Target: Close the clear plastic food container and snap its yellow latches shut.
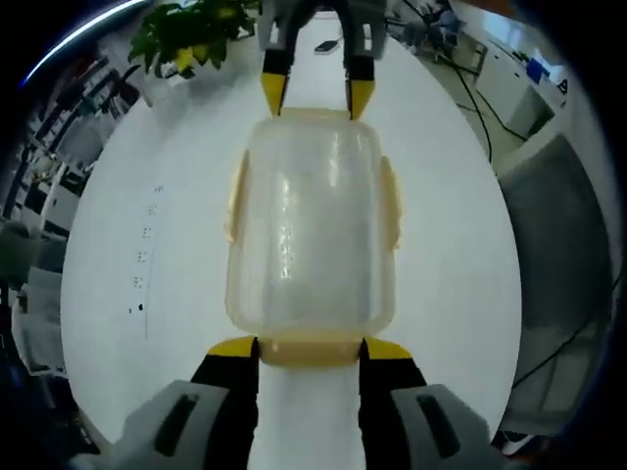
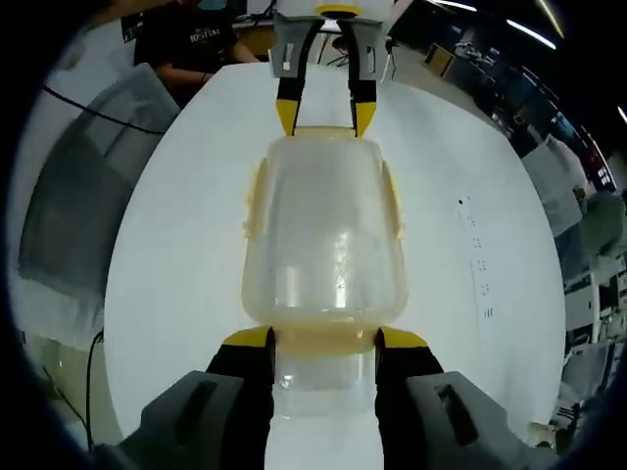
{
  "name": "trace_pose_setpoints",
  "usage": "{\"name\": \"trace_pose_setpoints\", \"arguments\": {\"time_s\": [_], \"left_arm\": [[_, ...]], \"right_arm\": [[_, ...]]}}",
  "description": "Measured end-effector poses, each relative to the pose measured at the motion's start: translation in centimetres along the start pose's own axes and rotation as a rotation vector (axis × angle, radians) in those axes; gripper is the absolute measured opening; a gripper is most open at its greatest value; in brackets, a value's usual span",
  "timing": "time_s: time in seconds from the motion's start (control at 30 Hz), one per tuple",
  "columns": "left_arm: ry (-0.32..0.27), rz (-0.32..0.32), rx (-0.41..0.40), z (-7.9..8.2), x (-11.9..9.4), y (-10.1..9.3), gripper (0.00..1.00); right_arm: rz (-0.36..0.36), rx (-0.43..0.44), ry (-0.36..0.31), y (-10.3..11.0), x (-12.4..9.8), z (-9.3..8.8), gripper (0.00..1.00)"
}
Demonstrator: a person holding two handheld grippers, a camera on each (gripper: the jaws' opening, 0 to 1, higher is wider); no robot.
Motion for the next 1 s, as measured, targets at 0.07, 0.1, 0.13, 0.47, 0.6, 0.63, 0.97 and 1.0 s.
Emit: {"name": "trace_pose_setpoints", "arguments": {"time_s": [0.07, 0.1, 0.13, 0.47, 0.6, 0.63, 0.97, 1.0], "left_arm": [[-0.004, -0.006, -0.006, 0.9, 0.3, 0.1, 0.34], [-0.004, -0.009, -0.008, 1.4, 0.6, 0.2, 0.34], [-0.005, -0.009, -0.007, 1.7, 0.7, 0.2, 0.34], [-0.005, -0.018, 0.001, 5.6, 2.4, 0.8, 0.34], [0.002, -0.029, 0.011, 6.5, 2.9, 1.1, 0.34], [0.006, -0.033, 0.008, 6.7, 3.0, 1.1, 0.34], [0.01, -0.053, -0.004, 7.1, 4.0, 1.3, 0.33], [0.025, -0.06, -0.011, 7.1, 4.1, 1.3, 0.33]], "right_arm": [[0.0, -0.004, -0.001, -0.1, -0.4, -0.7, 0.37], [0.002, -0.002, -0.003, -0.2, -0.6, -1.3, 0.37], [0.002, -0.001, -0.002, -0.2, -0.8, -1.6, 0.37], [-0.006, 0.007, 0.013, -1.1, -1.6, -5.6, 0.37], [0.002, 0.017, 0.015, -1.2, -1.5, -6.7, 0.37], [0.005, 0.018, 0.015, -1.2, -1.5, -6.9, 0.37], [0.031, 0.018, -0.005, -1.8, -0.6, -7.5, 0.37], [0.038, 0.033, 0.002, -1.8, -0.3, -7.6, 0.37]]}}
Point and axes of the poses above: the point that each gripper's makers call its tool centre point, and the gripper's own axes: x roughly forward along the fingers, y roughly to its left, z roughly out of its top, the point moved 7 cm from there along -x, roughly backward along the fingers, and after that the axes turned 2 degrees about y, right-handed, at the moved point
